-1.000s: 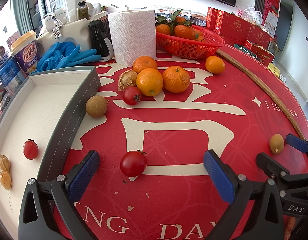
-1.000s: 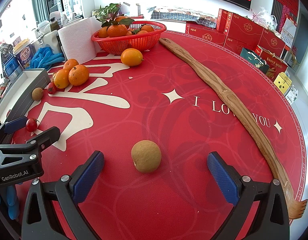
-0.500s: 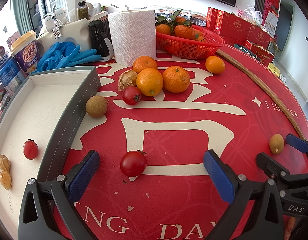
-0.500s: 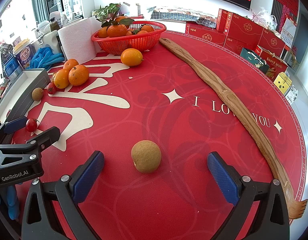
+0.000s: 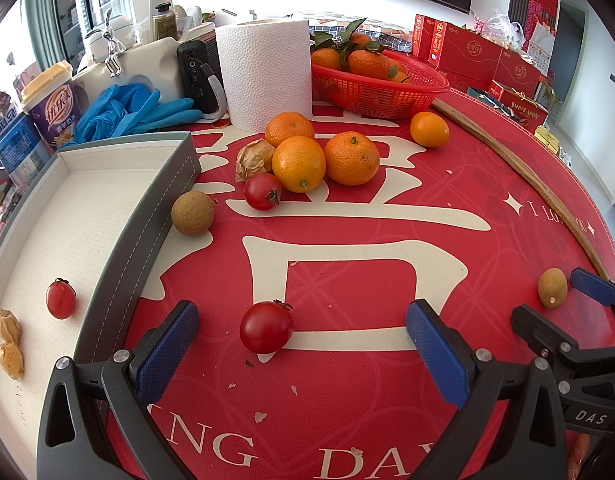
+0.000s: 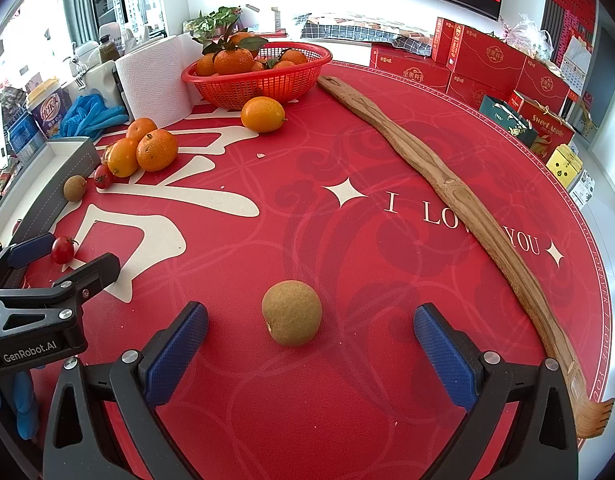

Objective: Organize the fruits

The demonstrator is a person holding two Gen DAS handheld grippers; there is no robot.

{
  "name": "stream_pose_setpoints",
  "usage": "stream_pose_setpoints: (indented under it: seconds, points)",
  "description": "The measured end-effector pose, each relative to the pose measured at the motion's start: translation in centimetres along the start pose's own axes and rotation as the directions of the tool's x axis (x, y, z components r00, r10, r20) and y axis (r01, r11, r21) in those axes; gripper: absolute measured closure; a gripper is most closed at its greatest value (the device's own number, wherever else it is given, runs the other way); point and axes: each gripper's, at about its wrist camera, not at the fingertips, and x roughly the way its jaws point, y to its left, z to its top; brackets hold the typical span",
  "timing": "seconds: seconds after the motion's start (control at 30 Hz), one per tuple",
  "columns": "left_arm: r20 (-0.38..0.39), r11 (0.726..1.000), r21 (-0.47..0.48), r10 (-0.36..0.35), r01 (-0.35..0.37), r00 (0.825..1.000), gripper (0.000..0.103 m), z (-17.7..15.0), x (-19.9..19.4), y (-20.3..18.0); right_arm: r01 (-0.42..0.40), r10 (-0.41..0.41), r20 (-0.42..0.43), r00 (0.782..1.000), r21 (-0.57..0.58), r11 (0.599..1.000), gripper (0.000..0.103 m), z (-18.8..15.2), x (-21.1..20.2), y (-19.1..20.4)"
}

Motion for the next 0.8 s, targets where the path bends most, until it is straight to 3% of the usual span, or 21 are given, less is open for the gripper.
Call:
stream_pose_setpoints:
  seconds: [0.8]
  points:
    - [0.005,1.000,-0.017,0.009,-0.009,1.000,0.004,-0.34,-0.25,-0.01,0.006,-0.006,0.000,1.000,0.001,1.000,0.000,-0.04,-0.01,0.14]
